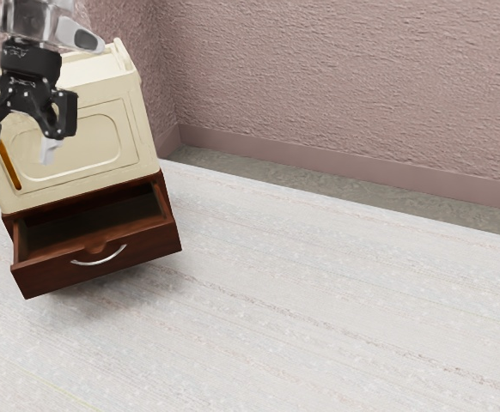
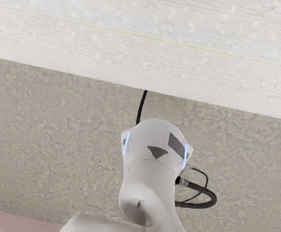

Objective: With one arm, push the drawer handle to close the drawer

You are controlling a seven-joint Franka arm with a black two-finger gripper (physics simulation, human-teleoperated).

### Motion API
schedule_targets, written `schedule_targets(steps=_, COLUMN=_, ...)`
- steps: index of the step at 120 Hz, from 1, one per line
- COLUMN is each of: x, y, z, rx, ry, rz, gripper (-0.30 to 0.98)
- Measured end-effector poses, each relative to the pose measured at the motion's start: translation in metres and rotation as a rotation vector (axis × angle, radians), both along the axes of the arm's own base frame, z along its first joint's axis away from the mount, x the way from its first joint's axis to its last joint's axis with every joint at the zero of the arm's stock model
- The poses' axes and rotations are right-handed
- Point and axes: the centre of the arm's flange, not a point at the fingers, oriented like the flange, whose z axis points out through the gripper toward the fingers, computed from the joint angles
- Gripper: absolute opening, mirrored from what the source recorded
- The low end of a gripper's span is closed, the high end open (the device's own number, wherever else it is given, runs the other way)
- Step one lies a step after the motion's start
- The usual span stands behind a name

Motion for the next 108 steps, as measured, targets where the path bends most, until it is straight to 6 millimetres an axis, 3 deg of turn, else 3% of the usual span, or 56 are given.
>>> schedule_targets(steps=24, x=0.044, y=0.003, z=-0.005, rx=0.067, ry=-0.281, rz=0.133, gripper=0.69)
schedule_targets(steps=36, x=0.044, y=-0.005, z=0.009, rx=0.081, ry=-0.367, rz=0.181, gripper=0.68)
schedule_targets(steps=45, x=0.038, y=-0.006, z=0.005, rx=0.096, ry=-0.379, rz=0.224, gripper=0.50)
schedule_targets(steps=49, x=0.027, y=-0.005, z=-0.011, rx=0.102, ry=-0.367, rz=0.240, gripper=0.40)
schedule_targets(steps=60, x=0.007, y=-0.002, z=-0.092, rx=0.115, ry=-0.331, rz=0.279, gripper=0.19)
schedule_targets(steps=73, x=0.018, y=0.004, z=-0.148, rx=0.160, ry=-0.374, rz=0.372, gripper=0.05)
schedule_targets(steps=83, x=0.017, y=0.009, z=-0.207, rx=0.157, ry=-0.410, rz=0.426, gripper=-0.01)
schedule_targets(steps=94, x=0.007, y=0.020, z=-0.239, rx=0.131, ry=-0.491, rz=0.517, gripper=-0.05)
schedule_targets(steps=108, x=0.008, y=0.040, z=-0.262, rx=0.114, ry=-0.573, rz=0.617, gripper=-0.07)
